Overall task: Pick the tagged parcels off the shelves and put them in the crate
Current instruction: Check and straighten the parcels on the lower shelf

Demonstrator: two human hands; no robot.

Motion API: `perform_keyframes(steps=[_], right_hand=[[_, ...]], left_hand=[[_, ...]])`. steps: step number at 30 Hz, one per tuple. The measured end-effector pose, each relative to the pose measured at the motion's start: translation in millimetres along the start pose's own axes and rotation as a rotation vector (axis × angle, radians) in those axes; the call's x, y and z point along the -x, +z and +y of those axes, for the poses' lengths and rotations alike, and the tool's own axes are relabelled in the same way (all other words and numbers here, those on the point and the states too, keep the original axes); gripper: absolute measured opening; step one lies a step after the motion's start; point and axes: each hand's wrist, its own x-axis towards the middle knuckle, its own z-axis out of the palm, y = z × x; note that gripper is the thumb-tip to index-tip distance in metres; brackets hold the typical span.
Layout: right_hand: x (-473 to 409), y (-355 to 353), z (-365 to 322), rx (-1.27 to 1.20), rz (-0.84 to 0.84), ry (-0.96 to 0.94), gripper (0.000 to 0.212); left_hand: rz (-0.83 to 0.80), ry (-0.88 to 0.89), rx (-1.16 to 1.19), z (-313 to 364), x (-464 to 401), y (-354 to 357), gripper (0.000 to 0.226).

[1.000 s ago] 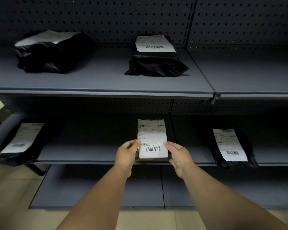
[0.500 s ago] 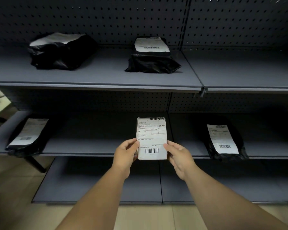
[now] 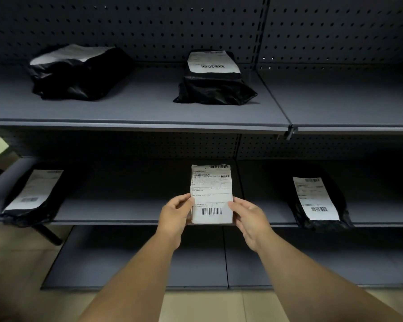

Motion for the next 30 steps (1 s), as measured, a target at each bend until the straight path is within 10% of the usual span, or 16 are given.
perform_keyframes(steps=[30], right_hand=[[-99, 19, 29, 0.109, 0.135, 0.161, 0.007]], left_hand=[[0.041, -0.215, -0.084, -14, -93, -3, 0.033]])
